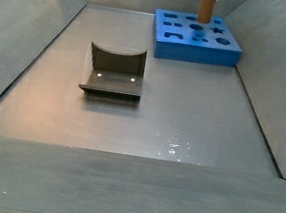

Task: Pick up the round object. Move up. Place the round object on the fixture. Regrasp the round object. Move to above the board. Insert the round object.
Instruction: Insert the round object.

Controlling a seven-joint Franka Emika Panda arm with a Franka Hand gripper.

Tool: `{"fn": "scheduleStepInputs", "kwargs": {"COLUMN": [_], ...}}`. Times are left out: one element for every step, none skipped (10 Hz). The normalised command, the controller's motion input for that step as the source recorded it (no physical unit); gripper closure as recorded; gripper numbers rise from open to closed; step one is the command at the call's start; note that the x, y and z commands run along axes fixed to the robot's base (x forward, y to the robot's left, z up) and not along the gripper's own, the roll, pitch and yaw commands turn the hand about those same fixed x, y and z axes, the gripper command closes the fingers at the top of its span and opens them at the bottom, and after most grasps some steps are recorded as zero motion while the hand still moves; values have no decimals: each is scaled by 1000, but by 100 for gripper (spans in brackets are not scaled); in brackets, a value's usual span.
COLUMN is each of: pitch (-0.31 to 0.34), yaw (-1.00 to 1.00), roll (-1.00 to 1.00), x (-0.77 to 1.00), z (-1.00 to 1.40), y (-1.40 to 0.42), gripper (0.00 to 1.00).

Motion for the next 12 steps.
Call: {"fn": "scheduleStepInputs", "kwargs": {"pitch": [0,0,0,0,223,229,54,-14,-240,-389,-369,-317], "yaw": [-6,-40,0,-11,-143,-100,0,0,0,0,0,0], "roll": [-320,-260,0,-94,-291,-120,-40,0,-89,-257,-134,0], "x": [206,49,0,117,249,203,9,0,-111,-86,-77,-89], "z": [-551,-134,-26,-154,-317,-177,0,0,0,0,31,46], "y": [46,63,0,0,31,0,3,0,0,49,0,0], "gripper": [100,100,100,100,100,100,100,100,100,100,100,100]}}
